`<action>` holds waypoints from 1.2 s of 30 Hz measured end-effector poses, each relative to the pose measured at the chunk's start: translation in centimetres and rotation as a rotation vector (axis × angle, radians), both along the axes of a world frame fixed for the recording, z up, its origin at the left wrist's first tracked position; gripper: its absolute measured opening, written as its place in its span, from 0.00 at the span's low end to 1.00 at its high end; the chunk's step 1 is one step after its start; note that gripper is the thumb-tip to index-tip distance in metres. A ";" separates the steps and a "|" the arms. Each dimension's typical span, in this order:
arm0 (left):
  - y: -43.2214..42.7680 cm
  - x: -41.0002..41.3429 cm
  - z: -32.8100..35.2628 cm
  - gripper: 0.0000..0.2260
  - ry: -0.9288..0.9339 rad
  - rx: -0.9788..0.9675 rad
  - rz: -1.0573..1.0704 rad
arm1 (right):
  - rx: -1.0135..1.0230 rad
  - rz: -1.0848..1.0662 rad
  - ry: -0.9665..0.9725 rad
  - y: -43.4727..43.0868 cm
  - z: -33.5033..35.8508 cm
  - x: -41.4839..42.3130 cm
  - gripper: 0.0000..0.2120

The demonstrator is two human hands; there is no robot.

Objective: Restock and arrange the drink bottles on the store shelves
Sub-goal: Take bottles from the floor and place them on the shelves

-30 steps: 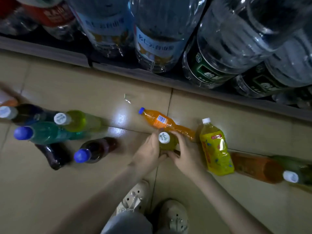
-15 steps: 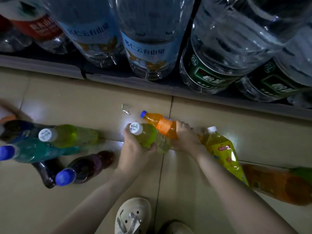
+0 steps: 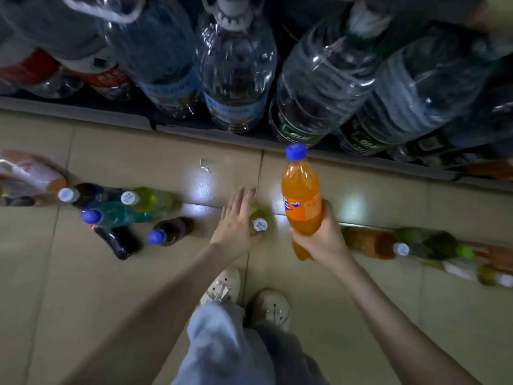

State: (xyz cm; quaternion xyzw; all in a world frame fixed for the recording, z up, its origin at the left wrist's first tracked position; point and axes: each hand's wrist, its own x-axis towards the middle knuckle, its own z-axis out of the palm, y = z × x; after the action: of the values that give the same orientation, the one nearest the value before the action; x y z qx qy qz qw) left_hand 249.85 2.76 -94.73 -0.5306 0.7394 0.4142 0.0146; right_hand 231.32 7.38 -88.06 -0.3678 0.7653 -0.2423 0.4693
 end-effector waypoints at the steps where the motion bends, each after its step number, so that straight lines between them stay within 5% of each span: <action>1: 0.3 -0.4 2.9 0.44 0.034 0.034 -0.018 | -0.004 -0.014 0.000 0.3 2.6 -0.1 0.30; 6: 1.2 -1.3 19.7 0.40 0.278 0.161 -0.062 | -0.041 -0.114 -0.040 0.8 16.7 0.7 0.28; 10: 0.4 -1.9 33.7 0.34 0.228 0.234 -0.098 | -0.128 -0.192 -0.151 0.7 29.4 2.0 0.26; 18: -1.9 -2.4 57.2 0.35 0.294 0.012 -0.139 | -0.364 -0.151 -0.328 0.1 51.5 1.8 0.26; 29: -5.0 -2.5 76.8 0.33 0.359 -0.287 -0.298 | -0.707 -0.178 -0.157 -0.9 71.6 1.7 0.24; 36: -8.7 -2.1 85.0 0.22 0.406 -0.554 -0.430 | -0.915 -0.198 -0.074 -3.2 79.2 2.1 0.23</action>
State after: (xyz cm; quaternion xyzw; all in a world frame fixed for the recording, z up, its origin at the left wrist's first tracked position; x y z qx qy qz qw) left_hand 247.76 -5.92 -9.70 -0.2552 0.9051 0.2829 -0.1889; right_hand 233.40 4.21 -8.86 -0.4533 0.5938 -0.6116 0.2606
